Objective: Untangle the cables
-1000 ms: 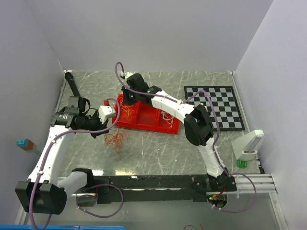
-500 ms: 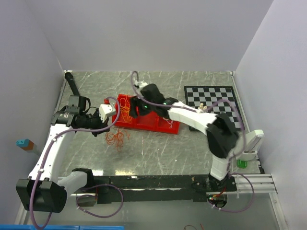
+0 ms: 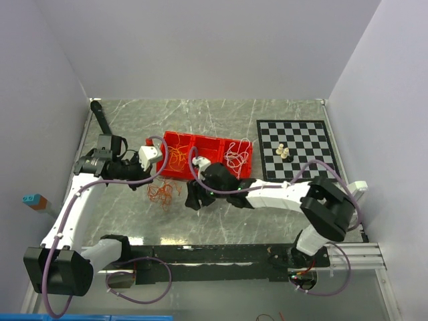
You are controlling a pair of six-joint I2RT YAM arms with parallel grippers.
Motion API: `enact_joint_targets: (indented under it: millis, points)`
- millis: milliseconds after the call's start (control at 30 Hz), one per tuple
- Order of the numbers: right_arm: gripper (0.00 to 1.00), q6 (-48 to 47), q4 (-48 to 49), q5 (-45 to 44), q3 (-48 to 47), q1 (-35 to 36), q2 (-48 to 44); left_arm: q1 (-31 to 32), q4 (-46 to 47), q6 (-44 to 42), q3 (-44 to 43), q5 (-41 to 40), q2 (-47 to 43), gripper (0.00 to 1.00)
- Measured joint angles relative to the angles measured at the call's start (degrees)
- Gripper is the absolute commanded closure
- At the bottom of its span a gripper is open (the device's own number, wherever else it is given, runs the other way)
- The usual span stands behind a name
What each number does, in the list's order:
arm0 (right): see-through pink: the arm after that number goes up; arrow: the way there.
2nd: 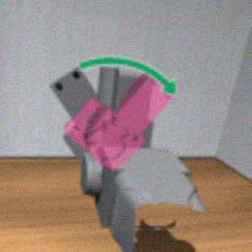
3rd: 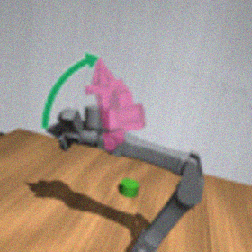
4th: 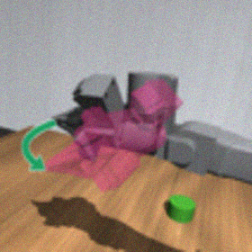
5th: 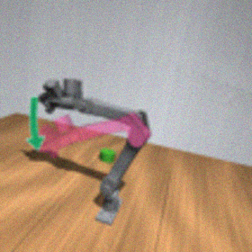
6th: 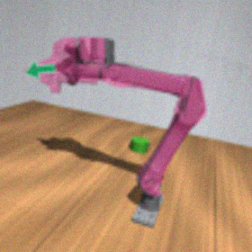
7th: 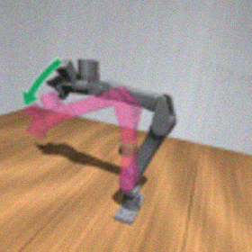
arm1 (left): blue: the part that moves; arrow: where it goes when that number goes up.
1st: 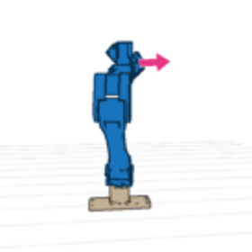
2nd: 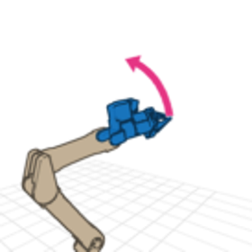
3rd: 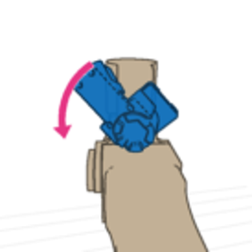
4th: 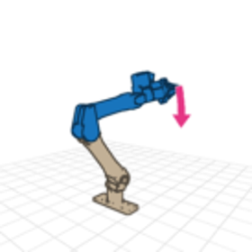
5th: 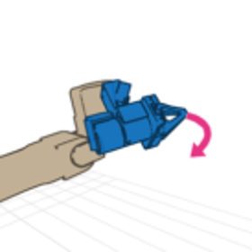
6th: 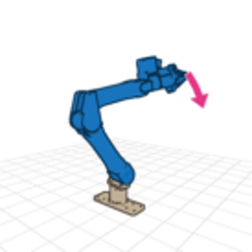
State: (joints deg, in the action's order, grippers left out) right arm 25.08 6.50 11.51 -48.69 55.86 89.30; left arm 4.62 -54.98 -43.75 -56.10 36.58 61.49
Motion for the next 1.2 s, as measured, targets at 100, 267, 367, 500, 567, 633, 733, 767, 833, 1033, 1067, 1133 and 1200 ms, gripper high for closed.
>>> enact_joint_targets:
  millis: [100, 267, 367, 500, 567, 633, 733, 767, 833, 1033, 1067, 1133, 1200]
  points:
    - [0.32, -0.1, 2.4, -0.1, 0.0, 1.6, 2.3, 0.0, 1.4, 1.0, 0.7, -0.6, 0.0, 0.99]
    - [0.32, -0.9, 5.6, -0.9, -0.6, 4.0, 4.1, 0.0, 3.8, 4.2, 1.4, -0.5, 0.0, 0.99]
    - [0.32, -1.5, 6.4, -0.9, -3.5, 5.8, 6.6, 0.0, 5.1, 6.6, 1.4, 0.4, 0.1, 0.99]
    - [0.32, -1.9, 6.7, -1.0, -9.6, 7.2, 11.3, 0.0, 7.0, 8.9, 1.4, 1.1, 0.4, 0.99]
    - [0.33, -2.0, 6.3, -1.2, -13.5, 7.5, 14.6, 0.0, 8.0, 9.2, 1.4, 1.1, 0.5, 0.99]
    - [0.34, -2.0, 5.4, -1.8, -16.6, 7.5, 17.2, 0.0, 8.6, 9.5, 1.7, 0.9, 0.6, 0.99]
    - [0.36, -2.2, 4.3, -3.4, -19.3, 7.5, 19.9, -0.1, 9.6, 10.0, 3.0, 0.2, 0.6, 0.99]
    - [0.37, -2.2, 4.0, -4.3, -19.7, 7.5, 20.6, -0.3, 9.8, 10.1, 3.5, -0.4, 0.6, 0.99]
    - [0.39, -2.3, 3.1, -6.2, -19.8, 7.5, 21.4, -0.4, 9.8, 10.2, 4.0, -1.1, 0.6, 0.99]
    - [0.40, -2.4, 1.1, -12.7, -19.6, 7.6, 22.5, -0.4, 10.2, 10.1, 4.2, -1.9, 0.7, 0.99]
    - [0.41, -2.4, 1.0, -13.6, -19.4, 7.6, 22.5, -0.4, 10.3, 10.0, 4.2, -1.9, 0.7, 0.99]
    - [0.42, -2.4, 0.5, -14.8, -19.2, 7.7, 22.6, -0.4, 10.3, 9.9, 4.2, -1.9, 1.0, 0.99]
    - [0.43, -2.4, 0.1, -15.7, -19.3, 7.6, 22.8, -0.4, 10.3, 9.9, 4.2, -1.9, 1.4, 0.99]
